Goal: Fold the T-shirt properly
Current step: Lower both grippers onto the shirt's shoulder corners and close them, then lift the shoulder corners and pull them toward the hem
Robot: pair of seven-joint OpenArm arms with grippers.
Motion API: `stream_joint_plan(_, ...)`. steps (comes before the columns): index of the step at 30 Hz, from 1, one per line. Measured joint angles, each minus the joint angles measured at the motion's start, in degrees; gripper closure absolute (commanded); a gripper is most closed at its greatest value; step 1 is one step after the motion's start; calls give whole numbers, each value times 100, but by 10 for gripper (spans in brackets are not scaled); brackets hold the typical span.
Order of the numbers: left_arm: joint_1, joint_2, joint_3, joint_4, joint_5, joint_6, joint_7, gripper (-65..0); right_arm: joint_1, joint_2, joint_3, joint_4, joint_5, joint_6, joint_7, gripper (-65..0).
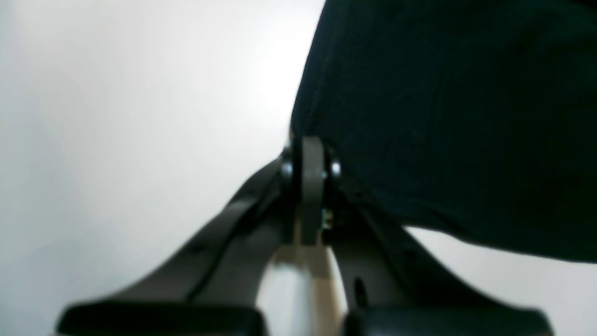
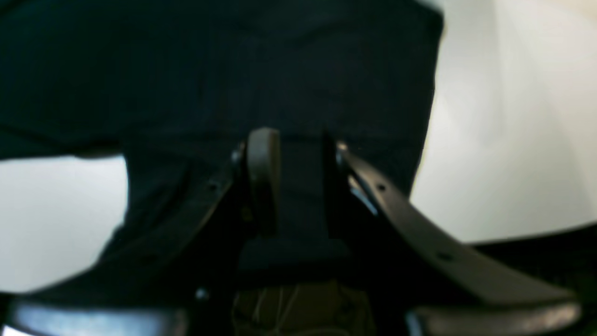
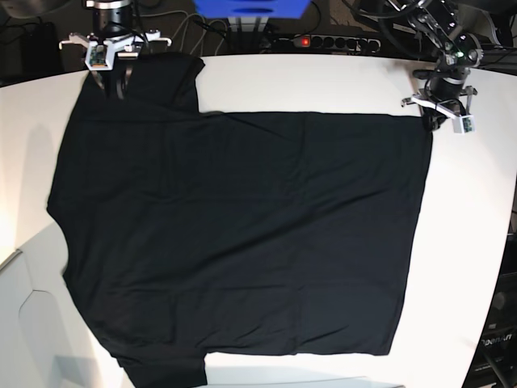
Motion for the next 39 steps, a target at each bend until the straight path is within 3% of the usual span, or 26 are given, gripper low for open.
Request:
stream_joint_plan(9, 13, -55, -17, 4, 2, -22, 59, -3, 435, -2, 483, -192, 0, 2, -761, -336)
stream_joint_plan(24, 105, -55, -22, 4, -42, -20, -2, -2, 1088, -7, 1141, -1552, 13, 13, -758, -340)
stream_joint_plan(28, 111, -55, -24, 4, -39, -22, -2, -2, 1139, -39, 1263, -1655, 4, 710, -782, -340)
stream_joint_plan(33, 114, -129, -28, 4, -20, -22, 46, -2, 1432, -319, 1698, -1735, 0, 957, -769, -340)
stream_joint_plan(39, 243, -131, -33, 9, -42, -22, -42, -2, 1639, -398, 2111, -1985, 20, 1429, -693, -340)
